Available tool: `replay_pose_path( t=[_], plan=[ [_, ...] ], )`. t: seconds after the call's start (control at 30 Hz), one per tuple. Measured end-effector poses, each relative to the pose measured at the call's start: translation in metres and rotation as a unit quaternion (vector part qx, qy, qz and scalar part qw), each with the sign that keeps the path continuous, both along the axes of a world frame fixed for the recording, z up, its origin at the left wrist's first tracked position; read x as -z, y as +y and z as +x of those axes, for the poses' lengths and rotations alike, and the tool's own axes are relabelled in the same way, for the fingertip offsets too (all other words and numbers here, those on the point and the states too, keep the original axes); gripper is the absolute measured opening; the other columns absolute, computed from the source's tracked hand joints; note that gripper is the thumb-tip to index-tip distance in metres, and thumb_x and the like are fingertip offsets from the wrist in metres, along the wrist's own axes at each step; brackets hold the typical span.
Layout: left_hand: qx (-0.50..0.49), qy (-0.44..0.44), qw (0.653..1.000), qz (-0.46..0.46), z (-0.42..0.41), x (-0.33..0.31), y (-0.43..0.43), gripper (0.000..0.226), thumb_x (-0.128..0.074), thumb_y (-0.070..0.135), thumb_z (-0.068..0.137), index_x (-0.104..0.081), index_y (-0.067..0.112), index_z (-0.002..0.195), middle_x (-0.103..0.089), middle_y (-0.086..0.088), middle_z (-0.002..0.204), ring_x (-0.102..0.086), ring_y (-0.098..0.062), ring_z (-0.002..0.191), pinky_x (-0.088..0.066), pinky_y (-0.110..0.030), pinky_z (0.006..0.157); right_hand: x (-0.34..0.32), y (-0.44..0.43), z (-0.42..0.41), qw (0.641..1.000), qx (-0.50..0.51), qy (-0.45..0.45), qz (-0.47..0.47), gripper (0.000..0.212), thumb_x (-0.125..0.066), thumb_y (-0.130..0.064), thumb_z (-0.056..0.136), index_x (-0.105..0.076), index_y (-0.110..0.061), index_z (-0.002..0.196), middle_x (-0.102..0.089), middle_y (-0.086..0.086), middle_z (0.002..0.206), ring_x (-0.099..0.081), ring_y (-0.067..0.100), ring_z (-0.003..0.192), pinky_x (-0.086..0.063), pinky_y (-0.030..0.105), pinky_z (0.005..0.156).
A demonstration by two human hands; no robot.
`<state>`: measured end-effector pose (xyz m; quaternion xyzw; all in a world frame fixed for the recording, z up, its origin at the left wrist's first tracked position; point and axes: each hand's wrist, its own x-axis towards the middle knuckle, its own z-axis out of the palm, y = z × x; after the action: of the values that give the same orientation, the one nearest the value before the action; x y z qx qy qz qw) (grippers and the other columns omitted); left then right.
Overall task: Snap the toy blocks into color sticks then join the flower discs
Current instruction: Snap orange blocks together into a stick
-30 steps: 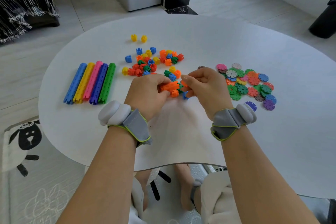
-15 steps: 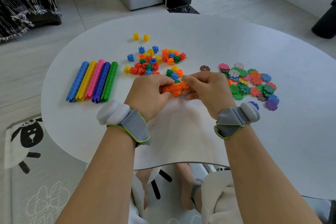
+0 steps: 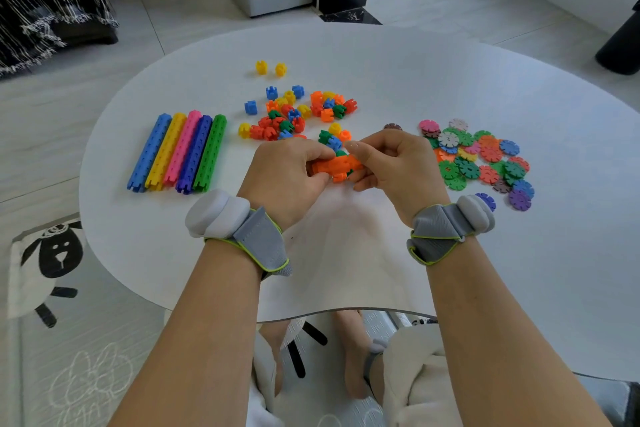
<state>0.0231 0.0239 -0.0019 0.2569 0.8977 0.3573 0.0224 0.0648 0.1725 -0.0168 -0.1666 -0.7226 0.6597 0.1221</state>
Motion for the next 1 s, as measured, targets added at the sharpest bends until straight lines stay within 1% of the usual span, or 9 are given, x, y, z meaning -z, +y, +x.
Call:
replay_pose_path(
  t=[0.27, 0.37, 0.4, 0.47, 0.53, 0.6, 0.77, 0.87, 1.0],
  plan=[
    [-0.007, 0.003, 1.000, -0.028, 0.000, -0.001, -0.005, 0.026, -0.069, 0.015, 0.080, -0.072, 0.019, 0.106, -0.071, -0.002, 0.098, -0.062, -0.019, 0.089, -0.044, -0.024, 0.085, 0.003, -0.008, -0.004, 1.000, -0.002, -0.011, 0.018, 0.022, -0.065, -0.019, 0.089, -0.067, -0.004, 0.074, -0.068, 0.019, 0.068, -0.065, 0.030, 0.056, -0.053, 0.030, 0.052],
    [-0.033, -0.019, 0.999, -0.038, -0.008, 0.000, -0.010, 0.028, -0.069, 0.019, 0.081, -0.070, 0.019, 0.108, -0.070, -0.001, 0.104, -0.061, -0.017, 0.093, -0.040, -0.020, 0.085, 0.007, -0.003, -0.005, 0.990, 0.021, -0.032, 0.133, 0.023, -0.058, -0.024, 0.094, -0.069, -0.009, 0.080, -0.068, 0.012, 0.066, -0.059, 0.022, 0.045, -0.049, 0.030, 0.053],
    [-0.046, -0.020, 0.998, -0.047, -0.011, 0.001, -0.013, 0.030, -0.069, 0.020, 0.081, -0.069, 0.019, 0.111, -0.069, -0.001, 0.108, -0.060, -0.017, 0.095, -0.039, -0.019, 0.086, 0.008, -0.002, -0.004, 0.980, 0.019, -0.039, 0.192, 0.019, -0.058, -0.021, 0.093, -0.070, -0.011, 0.083, -0.068, 0.004, 0.067, -0.056, 0.014, 0.044, -0.048, 0.028, 0.057],
    [-0.064, -0.019, 0.996, -0.055, -0.014, 0.002, -0.018, 0.031, -0.068, 0.022, 0.082, -0.068, 0.020, 0.112, -0.068, 0.000, 0.110, -0.060, -0.016, 0.097, -0.038, -0.018, 0.085, 0.010, -0.003, -0.003, 0.951, -0.010, -0.053, 0.303, 0.013, -0.060, -0.016, 0.090, -0.073, -0.015, 0.093, -0.070, -0.004, 0.087, -0.058, 0.008, 0.063, -0.047, 0.025, 0.073],
    [-0.068, -0.019, 0.996, -0.053, -0.014, 0.001, -0.020, 0.030, -0.068, 0.022, 0.082, -0.068, 0.021, 0.112, -0.068, 0.001, 0.110, -0.059, -0.015, 0.096, -0.037, -0.017, 0.084, 0.012, -0.006, -0.004, 0.915, -0.056, -0.070, 0.394, 0.019, -0.063, -0.019, 0.088, -0.072, -0.018, 0.104, -0.066, -0.003, 0.107, -0.058, 0.012, 0.090, -0.041, 0.021, 0.083],
    [-0.067, -0.019, 0.996, -0.054, -0.013, 0.001, -0.019, 0.030, -0.067, 0.022, 0.083, -0.067, 0.021, 0.113, -0.067, 0.002, 0.111, -0.059, -0.013, 0.096, -0.037, -0.016, 0.084, 0.013, -0.008, -0.006, 0.889, -0.095, -0.077, 0.440, 0.025, -0.063, -0.022, 0.087, -0.070, -0.020, 0.111, -0.060, -0.001, 0.116, -0.056, 0.016, 0.104, -0.041, 0.024, 0.087],
    [-0.056, -0.019, 0.997, -0.053, -0.011, 0.001, -0.017, 0.028, -0.067, 0.022, 0.083, -0.069, 0.021, 0.111, -0.069, 0.001, 0.109, -0.060, -0.015, 0.096, -0.040, -0.020, 0.086, 0.013, -0.011, -0.010, 0.852, -0.116, -0.127, 0.495, 0.029, -0.054, -0.022, 0.090, -0.066, -0.024, 0.116, -0.047, -0.003, 0.122, -0.055, 0.019, 0.100, -0.048, 0.034, 0.084],
    [-0.055, -0.019, 0.997, -0.059, -0.011, 0.001, -0.017, 0.028, -0.067, 0.022, 0.082, -0.069, 0.021, 0.110, -0.069, 0.001, 0.108, -0.060, -0.016, 0.097, -0.040, -0.021, 0.086, 0.013, -0.012, -0.012, 0.864, -0.086, -0.101, 0.485, 0.024, -0.056, -0.022, 0.089, -0.067, -0.019, 0.111, -0.050, -0.001, 0.118, -0.055, 0.019, 0.094, -0.046, 0.031, 0.081],
    [-0.061, -0.022, 0.996, -0.062, -0.012, 0.001, -0.018, 0.029, -0.067, 0.022, 0.083, -0.068, 0.022, 0.112, -0.068, 0.002, 0.108, -0.059, -0.016, 0.097, -0.039, -0.021, 0.085, 0.008, -0.012, -0.012, 0.935, 0.014, -0.044, 0.350, 0.008, -0.065, -0.020, 0.086, -0.063, -0.019, 0.094, -0.060, -0.005, 0.085, -0.057, 0.012, 0.075, -0.046, 0.018, 0.069]
  ],
)
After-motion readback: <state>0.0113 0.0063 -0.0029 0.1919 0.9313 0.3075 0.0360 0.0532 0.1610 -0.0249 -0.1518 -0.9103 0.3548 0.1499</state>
